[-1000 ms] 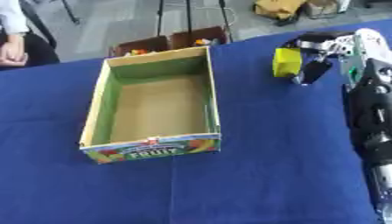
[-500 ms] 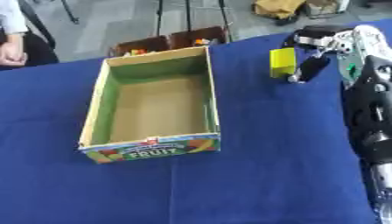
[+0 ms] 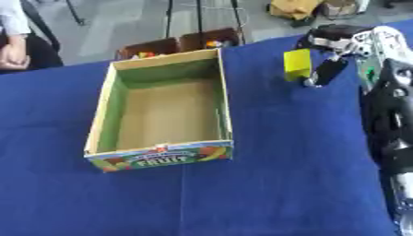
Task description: Pick up objects on the table and place them in the box.
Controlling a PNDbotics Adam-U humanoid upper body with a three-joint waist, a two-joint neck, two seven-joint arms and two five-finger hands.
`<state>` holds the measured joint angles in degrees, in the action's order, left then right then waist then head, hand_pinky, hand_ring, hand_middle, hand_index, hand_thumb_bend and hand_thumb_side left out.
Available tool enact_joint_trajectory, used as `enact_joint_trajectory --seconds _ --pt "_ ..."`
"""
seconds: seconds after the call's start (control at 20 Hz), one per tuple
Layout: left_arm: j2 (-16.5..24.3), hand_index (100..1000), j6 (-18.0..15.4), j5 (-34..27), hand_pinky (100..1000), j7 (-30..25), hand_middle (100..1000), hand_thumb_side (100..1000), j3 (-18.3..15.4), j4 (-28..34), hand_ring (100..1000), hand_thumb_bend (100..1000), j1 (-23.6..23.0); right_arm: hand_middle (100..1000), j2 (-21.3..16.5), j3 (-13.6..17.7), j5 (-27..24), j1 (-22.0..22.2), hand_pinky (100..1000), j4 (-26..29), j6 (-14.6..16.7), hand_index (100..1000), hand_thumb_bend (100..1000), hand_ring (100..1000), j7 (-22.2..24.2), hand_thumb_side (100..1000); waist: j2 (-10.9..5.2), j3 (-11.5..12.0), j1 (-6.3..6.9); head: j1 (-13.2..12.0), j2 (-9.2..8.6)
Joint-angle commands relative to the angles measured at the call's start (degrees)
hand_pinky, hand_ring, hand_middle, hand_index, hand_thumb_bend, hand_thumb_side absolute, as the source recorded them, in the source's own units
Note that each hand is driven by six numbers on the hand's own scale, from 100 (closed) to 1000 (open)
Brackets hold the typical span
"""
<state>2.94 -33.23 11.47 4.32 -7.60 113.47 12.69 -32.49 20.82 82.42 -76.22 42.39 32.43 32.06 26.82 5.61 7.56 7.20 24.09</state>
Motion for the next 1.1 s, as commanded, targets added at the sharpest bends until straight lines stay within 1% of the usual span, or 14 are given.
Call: enact_joint_trajectory --seconds 0.05,0.1,0.15,0.2,0.25,0.3,0.35,0.65,0.7,0.75,0.9,1.1 --pt "0.75 973 0.26 -0.27 816 0.10 832 965 -0.07 1.12 879 100 0.44 207 -0.79 -0.04 -1.40 -1.98 673 1.20 0.52 444 220 836 -0.57 205 -1.09 -0.09 -0.54 -0.33 -0.23" --pt "0.82 973 0.33 -0.32 816 0.13 832 967 -0.09 1.12 879 100 0.42 193 -0.75 -0.11 -2.09 -2.14 669 1.47 0.66 433 191 832 -0.78 209 -1.35 -0.14 -0.64 -0.40 -0.13" --pt "0.90 973 0.43 -0.38 816 0.16 832 967 -0.12 1.12 880 100 0.41 190 -0.72 -0.20 -2.92 -2.27 668 1.73 0.83 431 185 831 -0.96 210 -1.60 -0.19 -0.74 -0.49 -0.01" --pt "1.00 973 0.53 -0.46 816 0.20 832 967 -0.15 1.12 880 100 0.41 183 -0.74 -0.31 -3.76 -2.40 663 2.00 0.91 423 151 826 -1.08 207 -1.90 -0.22 -0.87 -0.59 0.13" --pt "1.10 973 0.62 -0.55 816 0.23 833 1000 -0.17 1.12 880 100 0.42 181 -0.76 -0.46 -4.47 -2.51 663 2.26 0.90 422 141 824 -1.16 205 -2.16 -0.25 -1.00 -0.67 0.26" --pt "1.20 973 0.73 -0.65 816 0.26 833 969 -0.19 1.12 880 100 0.42 175 -0.77 -0.64 -5.13 -2.66 661 2.54 0.93 418 127 821 -1.23 202 -2.46 -0.29 -1.14 -0.78 0.38" --pt "1.30 973 0.85 -0.76 816 0.28 832 969 -0.20 1.12 880 100 0.41 173 -0.79 -0.85 -5.81 -2.80 661 2.77 1.02 416 121 820 -1.29 200 -2.76 -0.35 -1.28 -0.93 0.53" --pt "1.90 973 1.58 -1.37 815 0.34 831 971 -0.34 1.12 880 100 0.43 160 -0.67 -2.84 -10.67 -3.93 659 3.73 2.78 412 100 809 -1.69 209 -4.53 -0.73 -2.04 -1.64 1.31" --pt "1.99 973 1.68 -1.45 815 0.36 831 983 -0.35 1.12 880 100 0.45 160 -0.57 -3.24 -11.74 -4.12 657 3.82 3.18 412 100 806 -1.85 265 -4.78 -0.74 -2.16 -1.72 1.50" --pt "2.11 973 1.76 -1.55 815 0.38 831 971 -0.35 1.12 880 100 0.48 160 -0.40 -3.78 -12.99 -4.36 657 3.90 3.66 414 100 805 -1.99 208 -5.04 -0.73 -2.28 -1.77 1.72" --pt "2.36 973 1.91 -1.86 814 0.40 831 971 -0.30 1.12 880 100 0.56 165 0.25 -5.73 -16.34 -5.10 649 4.39 5.28 417 100 789 -2.45 214 -5.73 -0.56 -2.57 -1.78 2.29" --pt "2.54 972 2.00 -2.26 813 0.38 831 971 -0.23 1.12 879 100 0.59 170 1.95 -8.36 -19.75 -5.96 646 5.15 7.28 421 100 781 -3.01 218 -6.23 -0.26 -2.76 -1.54 2.54"
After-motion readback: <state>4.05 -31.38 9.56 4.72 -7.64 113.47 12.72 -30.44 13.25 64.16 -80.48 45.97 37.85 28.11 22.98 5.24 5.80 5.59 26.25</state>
